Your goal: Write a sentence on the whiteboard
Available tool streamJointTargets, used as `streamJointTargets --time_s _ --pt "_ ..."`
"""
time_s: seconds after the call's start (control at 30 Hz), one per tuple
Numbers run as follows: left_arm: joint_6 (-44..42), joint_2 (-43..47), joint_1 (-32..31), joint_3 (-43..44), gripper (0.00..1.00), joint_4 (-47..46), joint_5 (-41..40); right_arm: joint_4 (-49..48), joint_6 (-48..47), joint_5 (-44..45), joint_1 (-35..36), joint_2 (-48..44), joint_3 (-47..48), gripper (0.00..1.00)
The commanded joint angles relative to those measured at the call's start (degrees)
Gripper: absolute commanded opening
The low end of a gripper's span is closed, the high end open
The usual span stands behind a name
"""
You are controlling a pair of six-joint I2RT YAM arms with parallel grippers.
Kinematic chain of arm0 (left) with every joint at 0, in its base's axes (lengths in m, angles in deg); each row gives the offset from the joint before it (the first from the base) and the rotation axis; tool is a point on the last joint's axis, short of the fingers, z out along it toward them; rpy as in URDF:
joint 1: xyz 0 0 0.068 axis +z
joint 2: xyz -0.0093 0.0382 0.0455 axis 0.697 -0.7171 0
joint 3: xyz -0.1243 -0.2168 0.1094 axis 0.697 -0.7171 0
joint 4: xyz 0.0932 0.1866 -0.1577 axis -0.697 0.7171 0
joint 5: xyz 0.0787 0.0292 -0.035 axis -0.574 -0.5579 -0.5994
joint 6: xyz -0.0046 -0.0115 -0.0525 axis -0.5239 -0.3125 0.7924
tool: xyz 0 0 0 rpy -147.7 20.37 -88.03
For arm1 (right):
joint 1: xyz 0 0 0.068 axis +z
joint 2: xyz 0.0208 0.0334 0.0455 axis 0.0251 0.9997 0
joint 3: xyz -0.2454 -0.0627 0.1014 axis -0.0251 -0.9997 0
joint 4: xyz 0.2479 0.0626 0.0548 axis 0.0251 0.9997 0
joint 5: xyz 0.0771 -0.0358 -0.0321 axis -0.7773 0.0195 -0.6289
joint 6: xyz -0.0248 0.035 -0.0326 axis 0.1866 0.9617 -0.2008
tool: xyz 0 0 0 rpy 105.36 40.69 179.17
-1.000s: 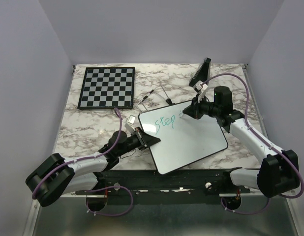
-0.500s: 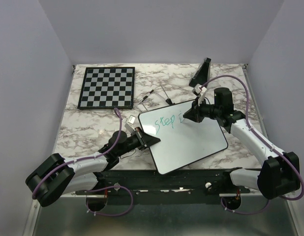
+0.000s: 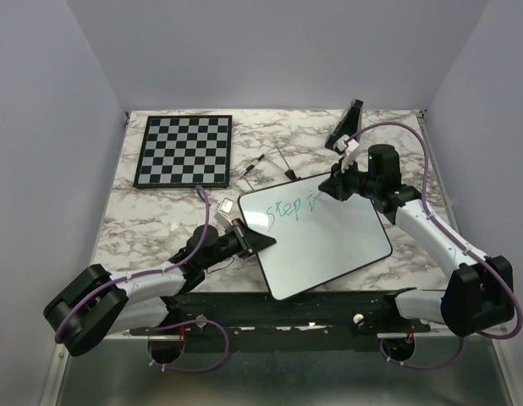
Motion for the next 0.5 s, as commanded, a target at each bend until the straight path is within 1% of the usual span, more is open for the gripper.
streamJointTargets --time_s 0.0,0.23,0.47 --pt "-5.01 1.47 -0.51 -0.92 0.0 -1.04 -1.52 -2.42 0.66 1.8 0.08 0.86 1.54 0.01" --pt "-4.66 0.5 -0.51 -0.92 0.0 -2.18 -1.09 -2.34 0.31 -0.3 -0.01 2.0 1.1 0.01" --pt "-4.93 1.47 -0.51 -1.18 0.0 -1.39 -1.53 3.01 -2.85 -3.82 -0.01 0.51 0.48 0.01"
